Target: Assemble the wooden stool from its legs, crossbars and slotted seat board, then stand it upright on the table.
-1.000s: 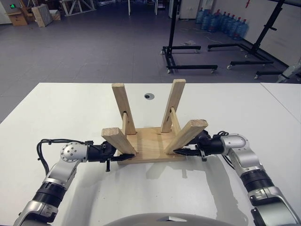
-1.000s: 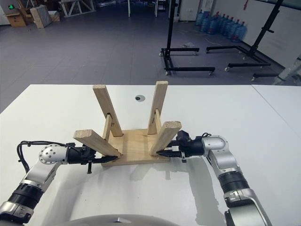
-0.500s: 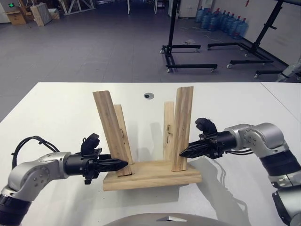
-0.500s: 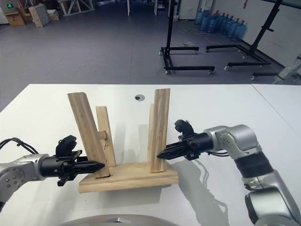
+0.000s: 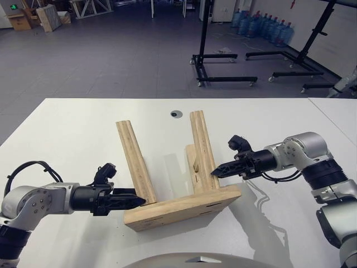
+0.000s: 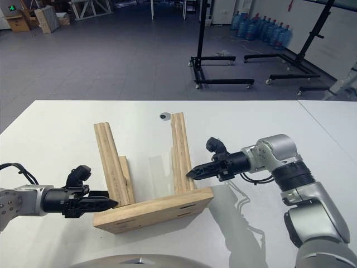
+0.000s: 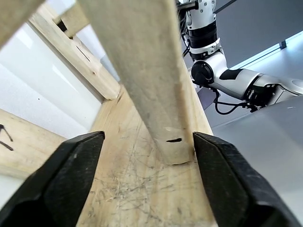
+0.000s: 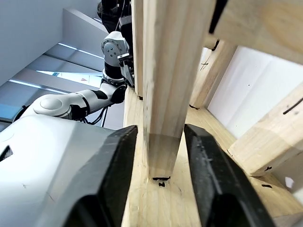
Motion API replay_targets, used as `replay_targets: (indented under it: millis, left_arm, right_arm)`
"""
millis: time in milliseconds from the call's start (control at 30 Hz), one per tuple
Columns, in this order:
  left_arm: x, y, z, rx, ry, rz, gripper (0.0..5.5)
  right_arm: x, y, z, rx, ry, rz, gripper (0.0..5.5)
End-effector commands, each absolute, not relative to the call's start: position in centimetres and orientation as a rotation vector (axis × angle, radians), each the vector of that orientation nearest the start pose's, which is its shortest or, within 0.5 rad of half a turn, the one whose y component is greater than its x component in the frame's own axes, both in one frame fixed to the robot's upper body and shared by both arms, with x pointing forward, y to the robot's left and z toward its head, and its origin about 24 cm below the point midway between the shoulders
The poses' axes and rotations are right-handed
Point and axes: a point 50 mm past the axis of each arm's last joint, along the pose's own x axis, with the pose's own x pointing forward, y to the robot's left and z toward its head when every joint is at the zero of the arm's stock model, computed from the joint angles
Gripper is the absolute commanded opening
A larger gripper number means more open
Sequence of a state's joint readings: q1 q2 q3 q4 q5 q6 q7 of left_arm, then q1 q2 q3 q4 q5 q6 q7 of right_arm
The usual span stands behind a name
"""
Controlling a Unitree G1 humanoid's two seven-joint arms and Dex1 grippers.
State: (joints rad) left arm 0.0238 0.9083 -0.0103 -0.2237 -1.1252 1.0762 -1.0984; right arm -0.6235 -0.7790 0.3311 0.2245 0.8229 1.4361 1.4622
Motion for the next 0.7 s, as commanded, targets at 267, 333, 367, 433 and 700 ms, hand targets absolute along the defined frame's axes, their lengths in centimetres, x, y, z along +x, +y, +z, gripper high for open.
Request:
replay_targets:
  millis: [267,333,367,433,700]
  left_arm:
    - [21.2,23.7,10.7,-0.474,0.685,-1.211,4.62]
    - [20.6,24.3,10.8,-0.476,0.68,-1.197,4.62]
    - [20.4,24.8,10.8,-0.473,0.679,-1.179,4.62]
    - [19.8,26.0,10.8,-0.46,0.676,-1.126,4.62]
    - [18.6,26.3,10.4,0.176,0.483,-1.024,4.62]
  right_arm:
    - [27.2,-16.3,11.4,0.688,1.014,1.362,2.53]
    - [27.2,-16.5,11.4,0.672,0.967,1.344,2.53]
    - [27.1,-16.7,11.3,0.656,0.942,1.33,2.53]
    - [26.7,-17.4,10.9,0.628,0.898,1.288,2.53]
    - [23.9,-22.3,8.2,0.205,0.478,1.065,2.53]
